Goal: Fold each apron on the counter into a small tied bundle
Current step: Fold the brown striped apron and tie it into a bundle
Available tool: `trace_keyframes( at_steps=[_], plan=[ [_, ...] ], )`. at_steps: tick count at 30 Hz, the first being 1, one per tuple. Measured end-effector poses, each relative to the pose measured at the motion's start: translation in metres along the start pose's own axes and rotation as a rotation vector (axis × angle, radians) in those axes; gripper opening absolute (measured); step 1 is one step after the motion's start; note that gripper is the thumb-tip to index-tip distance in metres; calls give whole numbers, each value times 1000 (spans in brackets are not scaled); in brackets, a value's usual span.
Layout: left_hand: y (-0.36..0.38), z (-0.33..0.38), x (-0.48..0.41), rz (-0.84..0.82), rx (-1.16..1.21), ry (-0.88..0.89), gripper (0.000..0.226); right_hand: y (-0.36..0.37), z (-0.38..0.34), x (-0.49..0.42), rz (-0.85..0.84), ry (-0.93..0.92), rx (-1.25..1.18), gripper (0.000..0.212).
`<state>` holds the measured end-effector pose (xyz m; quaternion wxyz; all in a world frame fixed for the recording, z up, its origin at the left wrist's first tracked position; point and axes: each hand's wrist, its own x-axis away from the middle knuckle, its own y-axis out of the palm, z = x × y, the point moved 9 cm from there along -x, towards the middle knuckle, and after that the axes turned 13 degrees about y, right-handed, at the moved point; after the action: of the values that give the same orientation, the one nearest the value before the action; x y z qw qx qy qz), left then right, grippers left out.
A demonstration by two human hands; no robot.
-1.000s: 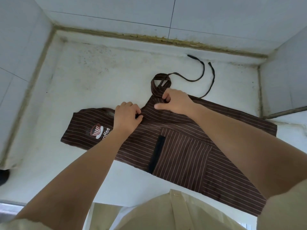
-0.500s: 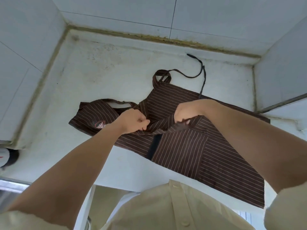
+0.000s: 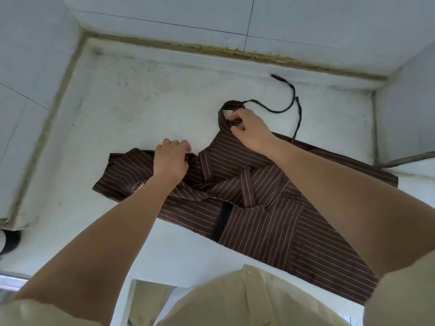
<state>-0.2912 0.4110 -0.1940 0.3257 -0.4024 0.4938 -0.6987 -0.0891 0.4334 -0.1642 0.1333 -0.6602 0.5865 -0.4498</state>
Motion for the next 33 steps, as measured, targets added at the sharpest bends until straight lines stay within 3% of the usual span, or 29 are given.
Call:
trace_keyframes(
  at_steps=[3,7,8,11,14,17,19,23,28,30,31,33],
  plan=[
    [-7,-10,1,149,158,-25,17,10,-6,-16,-26,59,-92,57],
    [-26,-48,12,495,609,-343,17,37,3,-35,-215,263,-194,85],
    [-28,-51,13,534,690,-376,19,39,5,-38,-227,293,-208,80],
    [-25,-57,12,602,934,-414,29,31,-2,-36,-191,233,-372,32],
    [-16,-63,15,662,1097,-468,43,3,-6,-25,-87,166,-666,17],
    [-20,-59,18,609,1086,-438,49,-20,-4,-15,-55,160,-929,15],
    [-25,-50,19,549,1085,-398,46,-25,3,-8,-108,181,-978,19],
    [-26,-37,23,441,1094,-385,32,-18,19,14,-230,202,-617,24],
    [-9,-17,32,11,731,-274,35,-8,40,40,-269,160,-54,32],
    [-1,-7,38,-83,789,-193,11,-10,49,42,-196,169,59,41],
    [-2,-2,41,-103,859,-154,11,-15,52,42,-123,169,70,43],
    [-4,7,46,-143,887,-66,34,-29,51,41,8,154,37,35]
  ],
)
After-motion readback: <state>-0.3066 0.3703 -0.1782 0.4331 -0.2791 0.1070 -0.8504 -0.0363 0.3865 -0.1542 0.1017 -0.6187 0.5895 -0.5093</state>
